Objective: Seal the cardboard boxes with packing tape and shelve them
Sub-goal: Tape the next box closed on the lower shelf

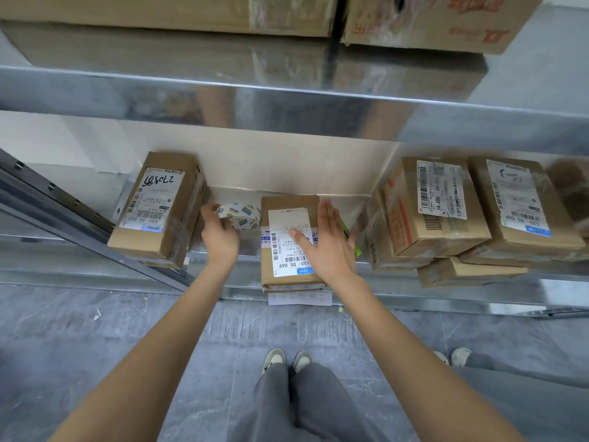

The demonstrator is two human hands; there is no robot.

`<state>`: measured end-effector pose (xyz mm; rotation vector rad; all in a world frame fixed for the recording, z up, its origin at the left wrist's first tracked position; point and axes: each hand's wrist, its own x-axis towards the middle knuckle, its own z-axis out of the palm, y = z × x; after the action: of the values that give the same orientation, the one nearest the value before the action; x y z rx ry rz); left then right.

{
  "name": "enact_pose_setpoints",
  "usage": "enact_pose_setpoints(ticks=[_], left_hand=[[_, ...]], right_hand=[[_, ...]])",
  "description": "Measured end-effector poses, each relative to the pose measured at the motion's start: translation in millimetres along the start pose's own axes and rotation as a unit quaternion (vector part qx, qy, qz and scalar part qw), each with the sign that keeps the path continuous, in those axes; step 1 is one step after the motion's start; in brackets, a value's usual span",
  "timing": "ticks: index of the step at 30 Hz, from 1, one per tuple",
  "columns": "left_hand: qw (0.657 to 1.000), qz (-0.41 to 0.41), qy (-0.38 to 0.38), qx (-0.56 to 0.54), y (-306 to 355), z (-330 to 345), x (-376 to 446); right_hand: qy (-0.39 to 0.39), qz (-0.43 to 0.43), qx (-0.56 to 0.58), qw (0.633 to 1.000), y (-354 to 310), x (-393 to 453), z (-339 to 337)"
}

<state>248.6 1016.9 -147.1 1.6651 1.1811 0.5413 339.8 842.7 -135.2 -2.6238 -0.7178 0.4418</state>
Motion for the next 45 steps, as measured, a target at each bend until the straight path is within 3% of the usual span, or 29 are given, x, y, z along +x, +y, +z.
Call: enact_pose_setpoints(ticks=[2, 4, 6, 8, 11, 15, 26, 29, 34, 39, 45], left_hand=[[0.959, -0.183, -0.031, -0.215, -5.9, 13.0, -3.4], [0.892, -0.292, -0.123, -0.322, -17.4, 21.4, -8.5], [0.892, -0.281, -0.177, -0.306, -19.5, 25.1, -19.9], [0.912, -0.246, -0.170, -0.282, -20.7, 29.6, -26.3], [0.906, -0.240, -0.166, -0.306, -21.3, 31.5, -25.8], [0.897, -0.258, -0.152, -0.325, -22.3, 31.7, -23.5], [0.865, -0.257, -0.106, -0.417, -16.7, 34.1, -28.1], [0.864, -0.247, -0.116, -0.423, -19.4, 32.8, -27.2], [0.882, -0.223, -0.124, -0.397, -25.2, 30.5, -24.5], [0.909, -0.222, -0.064, -0.347, -28.1, 38.0, -23.2], [0.913, -0.219, -0.013, -0.344, -18.0, 35.9, -20.2]], right_hand=[[0.006, -0.004, -0.014, 1.000, 1.2, -0.3, 0.0], [0.010, -0.012, -0.034, 0.999, 0.2, -0.9, -0.9], [0.018, -0.021, -0.079, 0.997, -3.6, -1.0, -2.0], [0.023, -0.026, -0.132, 0.991, -9.4, -0.6, -1.8], [0.008, -0.027, -0.163, 0.986, -22.7, -0.9, -0.3], [-0.007, -0.053, -0.151, 0.987, -36.2, -2.1, 5.5], [-0.023, 0.018, -0.161, 0.987, -63.6, -6.5, 13.6], [-0.018, -0.024, -0.147, 0.989, -70.3, -7.7, 18.8], [-0.023, -0.045, -0.151, 0.987, -73.7, -6.7, 22.3], [-0.022, -0.083, -0.161, 0.983, -78.4, -9.9, 24.6], [-0.009, -0.076, -0.127, 0.989, -76.4, -10.2, 22.5]])
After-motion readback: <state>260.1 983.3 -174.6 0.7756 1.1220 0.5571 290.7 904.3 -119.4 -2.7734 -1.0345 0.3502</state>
